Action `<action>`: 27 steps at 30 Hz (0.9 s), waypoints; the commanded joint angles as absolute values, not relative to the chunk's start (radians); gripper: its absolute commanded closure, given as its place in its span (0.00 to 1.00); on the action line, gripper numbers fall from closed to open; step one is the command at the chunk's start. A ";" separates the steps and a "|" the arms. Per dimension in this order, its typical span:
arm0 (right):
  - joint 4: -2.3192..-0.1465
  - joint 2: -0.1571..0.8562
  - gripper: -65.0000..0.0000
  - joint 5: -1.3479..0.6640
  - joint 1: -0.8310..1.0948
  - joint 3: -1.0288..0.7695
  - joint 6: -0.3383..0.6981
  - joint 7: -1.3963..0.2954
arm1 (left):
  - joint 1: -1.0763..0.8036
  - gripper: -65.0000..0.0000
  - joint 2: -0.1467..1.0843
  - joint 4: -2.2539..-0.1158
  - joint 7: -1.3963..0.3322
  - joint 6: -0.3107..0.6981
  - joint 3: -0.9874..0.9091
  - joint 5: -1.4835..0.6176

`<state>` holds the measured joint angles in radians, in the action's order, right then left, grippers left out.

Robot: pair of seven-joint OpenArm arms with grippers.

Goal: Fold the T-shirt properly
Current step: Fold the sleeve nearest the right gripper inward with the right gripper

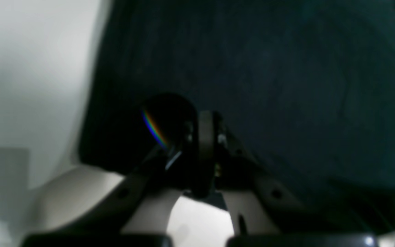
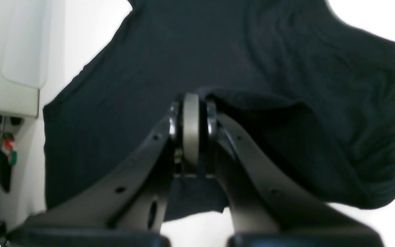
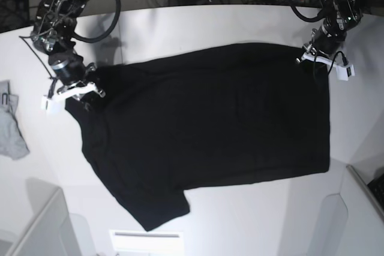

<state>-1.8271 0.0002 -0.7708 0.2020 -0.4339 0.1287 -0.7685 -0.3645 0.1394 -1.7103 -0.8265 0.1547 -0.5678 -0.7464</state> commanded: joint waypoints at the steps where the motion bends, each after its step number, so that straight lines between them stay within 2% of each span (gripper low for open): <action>1: -1.825 0.008 1.00 -0.785 0.176 -0.435 0.137 -0.748 | -0.357 1.00 0.154 -1.722 -0.809 0.159 -0.572 -0.760; 7: -1.741 0.018 1.00 -0.783 0.107 -0.433 0.137 -0.748 | -0.338 1.00 0.156 -1.722 -0.809 0.157 -0.573 -0.760; 12: -1.695 0.033 1.00 -0.699 0.044 -0.395 0.137 -0.745 | -0.315 1.00 0.156 -1.719 -0.811 0.154 -0.575 -0.760; 27: -1.523 0.039 1.00 -0.667 -0.134 -0.390 0.137 -0.742 | -0.214 1.00 0.157 -1.667 -0.809 0.056 -0.573 -0.760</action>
<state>-1.5051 0.0303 -0.6498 -0.1116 -0.3889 0.1287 -0.7643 -0.2218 0.1463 -1.6489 -0.8268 0.0517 -0.5705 -0.7452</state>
